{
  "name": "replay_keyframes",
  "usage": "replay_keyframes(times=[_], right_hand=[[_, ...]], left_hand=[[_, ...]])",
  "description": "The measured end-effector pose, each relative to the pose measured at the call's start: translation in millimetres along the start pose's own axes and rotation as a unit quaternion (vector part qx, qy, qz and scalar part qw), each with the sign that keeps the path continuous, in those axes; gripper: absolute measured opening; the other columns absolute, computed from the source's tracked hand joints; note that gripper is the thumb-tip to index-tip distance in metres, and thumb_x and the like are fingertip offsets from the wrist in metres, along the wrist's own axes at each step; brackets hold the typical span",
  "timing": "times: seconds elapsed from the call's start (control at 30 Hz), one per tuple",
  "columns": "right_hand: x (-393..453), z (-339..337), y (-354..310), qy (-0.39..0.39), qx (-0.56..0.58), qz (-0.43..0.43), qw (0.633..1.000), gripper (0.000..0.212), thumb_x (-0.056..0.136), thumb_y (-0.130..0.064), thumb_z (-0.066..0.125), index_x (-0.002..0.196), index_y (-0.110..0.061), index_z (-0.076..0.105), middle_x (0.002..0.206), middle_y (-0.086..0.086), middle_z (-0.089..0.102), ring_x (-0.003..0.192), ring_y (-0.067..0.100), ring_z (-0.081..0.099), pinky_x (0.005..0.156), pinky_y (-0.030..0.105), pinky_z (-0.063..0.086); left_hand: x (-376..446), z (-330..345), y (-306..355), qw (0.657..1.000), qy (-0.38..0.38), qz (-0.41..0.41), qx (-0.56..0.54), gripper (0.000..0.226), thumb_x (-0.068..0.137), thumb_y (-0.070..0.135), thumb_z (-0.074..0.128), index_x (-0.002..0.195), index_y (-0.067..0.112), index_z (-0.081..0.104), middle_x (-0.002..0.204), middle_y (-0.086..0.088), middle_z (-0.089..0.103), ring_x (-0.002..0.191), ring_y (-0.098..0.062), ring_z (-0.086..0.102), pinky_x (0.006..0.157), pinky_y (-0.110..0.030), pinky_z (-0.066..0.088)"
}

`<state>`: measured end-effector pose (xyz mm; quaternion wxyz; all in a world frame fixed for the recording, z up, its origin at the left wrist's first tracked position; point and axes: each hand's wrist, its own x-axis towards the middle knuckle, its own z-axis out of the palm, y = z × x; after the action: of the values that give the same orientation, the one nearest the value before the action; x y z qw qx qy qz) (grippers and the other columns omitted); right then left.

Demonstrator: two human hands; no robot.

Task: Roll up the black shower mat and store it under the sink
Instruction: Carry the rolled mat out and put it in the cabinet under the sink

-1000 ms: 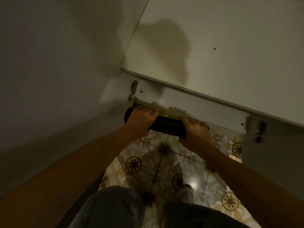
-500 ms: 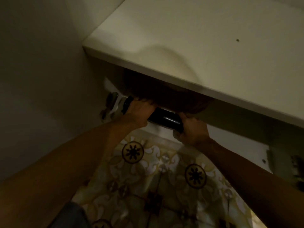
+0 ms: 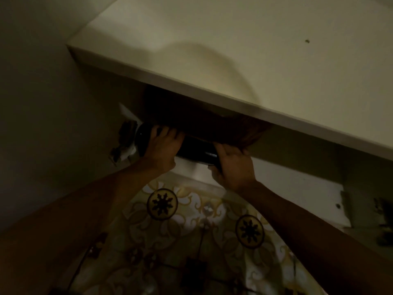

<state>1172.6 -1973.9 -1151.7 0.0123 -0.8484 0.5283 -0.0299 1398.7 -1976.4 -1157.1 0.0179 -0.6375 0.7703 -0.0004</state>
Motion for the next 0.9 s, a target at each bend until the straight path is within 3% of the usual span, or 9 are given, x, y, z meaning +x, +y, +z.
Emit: replay_keyframes(times=[0.2, 0.37, 0.47, 0.57, 0.7, 0.9], right_hand=[[20, -1, -5, -0.017, 0.015, 0.045, 0.999, 0.067, 0.083, -0.036, 0.07, 0.142, -0.019, 0.043, 0.127, 0.014, 0.061, 0.112, 0.038, 0.057, 0.09, 0.044, 0.043], [25, 1, -6, -0.03, 0.019, 0.052, 0.998, 0.072, 0.082, -0.037, 0.068, 0.145, -0.019, 0.039, 0.129, 0.016, 0.057, 0.11, 0.038, 0.058, 0.086, 0.041, 0.046], [19, 4, -8, 0.002, 0.027, 0.058, 0.998, 0.077, 0.081, -0.036, 0.071, 0.149, -0.023, 0.035, 0.138, 0.019, 0.045, 0.124, 0.041, 0.045, 0.098, 0.05, 0.04], [16, 2, -8, 0.001, 0.015, 0.072, 0.997, 0.083, 0.082, -0.041, 0.068, 0.151, -0.026, 0.026, 0.143, 0.018, 0.036, 0.132, 0.04, 0.033, 0.1, 0.057, 0.039], [13, 0, -12, -0.019, -0.004, 0.082, 0.996, 0.085, 0.076, -0.049, 0.064, 0.148, -0.022, 0.028, 0.143, 0.016, 0.038, 0.13, 0.038, 0.033, 0.099, 0.055, 0.037], [2, 2, -18, -0.011, -0.019, 0.063, 0.998, 0.095, 0.069, -0.047, 0.063, 0.15, -0.018, 0.023, 0.146, 0.018, 0.035, 0.131, 0.038, 0.03, 0.102, 0.057, 0.031]], left_hand=[[8, 1, -4, 1.0, -0.002, -0.028, -0.007, 0.081, 0.065, 0.013, 0.077, 0.138, 0.016, 0.042, 0.13, -0.01, 0.054, 0.125, -0.031, 0.041, 0.108, -0.046, 0.023], [12, -2, -8, 1.0, 0.016, -0.018, 0.005, 0.095, 0.068, 0.011, 0.079, 0.147, 0.013, 0.027, 0.136, -0.017, 0.048, 0.12, -0.034, 0.05, 0.105, -0.043, 0.031], [9, -5, -7, 0.999, 0.023, -0.02, 0.013, 0.097, 0.07, 0.015, 0.08, 0.148, 0.015, 0.024, 0.142, -0.022, 0.036, 0.126, -0.037, 0.042, 0.107, -0.044, 0.03], [6, -14, -2, 0.999, -0.009, -0.033, 0.018, 0.099, 0.07, 0.017, 0.08, 0.148, 0.014, 0.02, 0.141, -0.021, 0.038, 0.129, -0.036, 0.038, 0.112, -0.048, 0.026], [-3, -18, -1, 0.998, -0.023, -0.037, 0.045, 0.105, 0.068, 0.021, 0.081, 0.149, 0.016, 0.014, 0.146, -0.019, 0.031, 0.136, -0.035, 0.029, 0.116, -0.055, 0.017], [-14, -18, -3, 0.998, 0.006, -0.024, 0.065, 0.102, 0.067, 0.024, 0.081, 0.144, 0.016, 0.015, 0.144, -0.018, 0.031, 0.135, -0.034, 0.029, 0.115, -0.054, 0.02]])
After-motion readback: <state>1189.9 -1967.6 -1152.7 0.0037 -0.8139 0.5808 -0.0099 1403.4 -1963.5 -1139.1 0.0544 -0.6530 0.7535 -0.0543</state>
